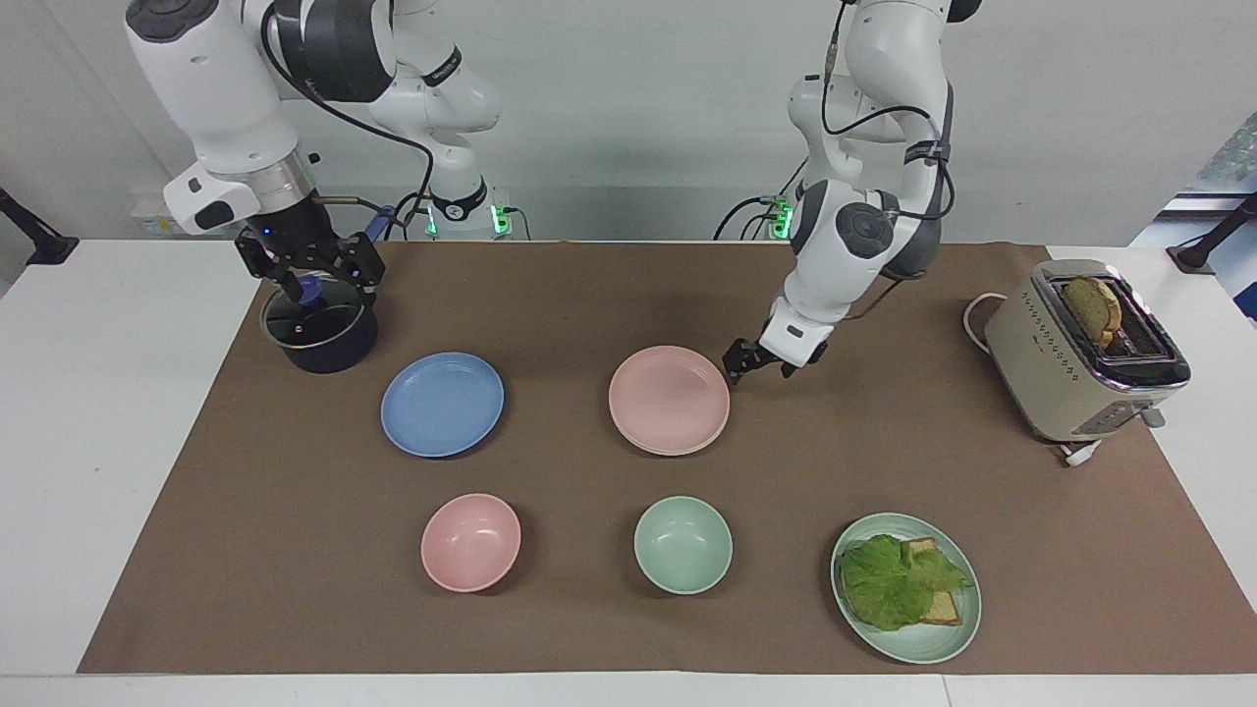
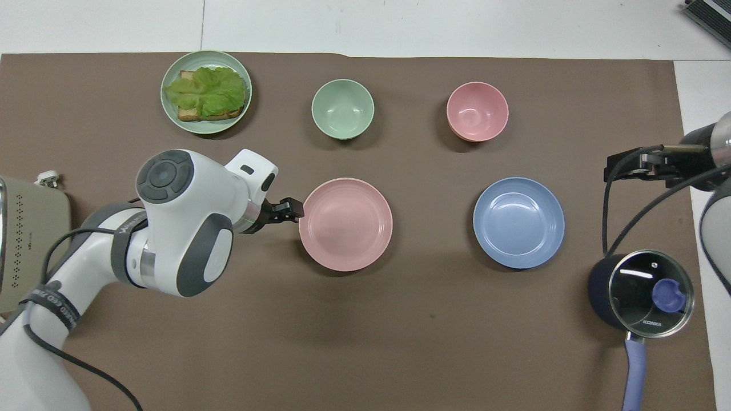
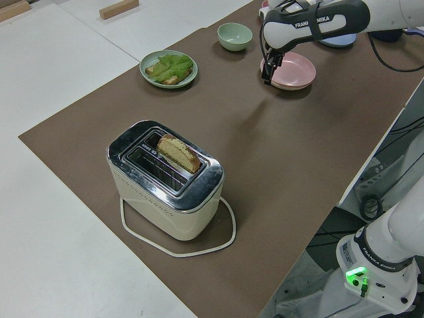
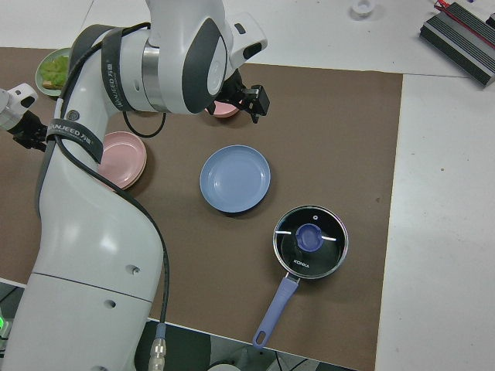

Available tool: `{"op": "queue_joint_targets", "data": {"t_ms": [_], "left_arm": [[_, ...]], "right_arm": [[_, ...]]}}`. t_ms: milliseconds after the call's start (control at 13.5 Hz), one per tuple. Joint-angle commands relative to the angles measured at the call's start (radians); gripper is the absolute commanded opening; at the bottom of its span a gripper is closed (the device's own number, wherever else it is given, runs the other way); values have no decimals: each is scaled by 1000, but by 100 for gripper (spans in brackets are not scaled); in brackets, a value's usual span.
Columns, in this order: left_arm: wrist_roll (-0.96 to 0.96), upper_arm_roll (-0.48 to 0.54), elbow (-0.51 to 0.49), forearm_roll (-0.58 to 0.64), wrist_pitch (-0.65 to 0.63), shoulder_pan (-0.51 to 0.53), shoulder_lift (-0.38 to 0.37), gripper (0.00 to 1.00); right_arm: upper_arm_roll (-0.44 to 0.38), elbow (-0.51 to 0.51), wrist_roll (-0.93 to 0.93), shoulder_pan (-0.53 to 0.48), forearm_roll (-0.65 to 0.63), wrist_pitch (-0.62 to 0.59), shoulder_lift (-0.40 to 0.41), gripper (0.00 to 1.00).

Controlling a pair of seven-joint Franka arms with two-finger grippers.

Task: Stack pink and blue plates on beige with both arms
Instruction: 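Release the pink plate with the left gripper while the right gripper reaches the blue plate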

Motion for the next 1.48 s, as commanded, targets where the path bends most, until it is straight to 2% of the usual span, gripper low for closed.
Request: {"op": "queue_joint_targets", "data": {"t_ms": [0,369,517,591,665,812,1182,1330,1403], "left_arm": [[131,0,8,40,-34,79,-23,100],[317,2,77,140,-123,226,-53,100],[388,2,93,140,-175,286,-85,100],[389,2,123,142,-221,297,-92,100],[389,4,169,145,-291,300,-93,100],[399,8,270,169,-405,317,-91,100],[429,8,422,212,-551,337,-97,100],[432,11,446,226,-568,335,-100,100],[437,14,446,226,-574,334,-102,100]], "right_arm": [[4,-139,-93,-42,55,129,-7,100],[4,-347,-219,-70,132,396,28,100],[4,-366,-252,-100,170,413,62,99],[4,-392,-292,-108,201,431,76,92],[4,-423,-318,-128,217,468,76,90],[5,-454,-360,-148,232,491,105,81],[5,-461,-372,-145,307,514,166,71],[4,-469,-374,-146,307,525,181,69],[5,-471,-374,-146,307,536,183,62]]}}
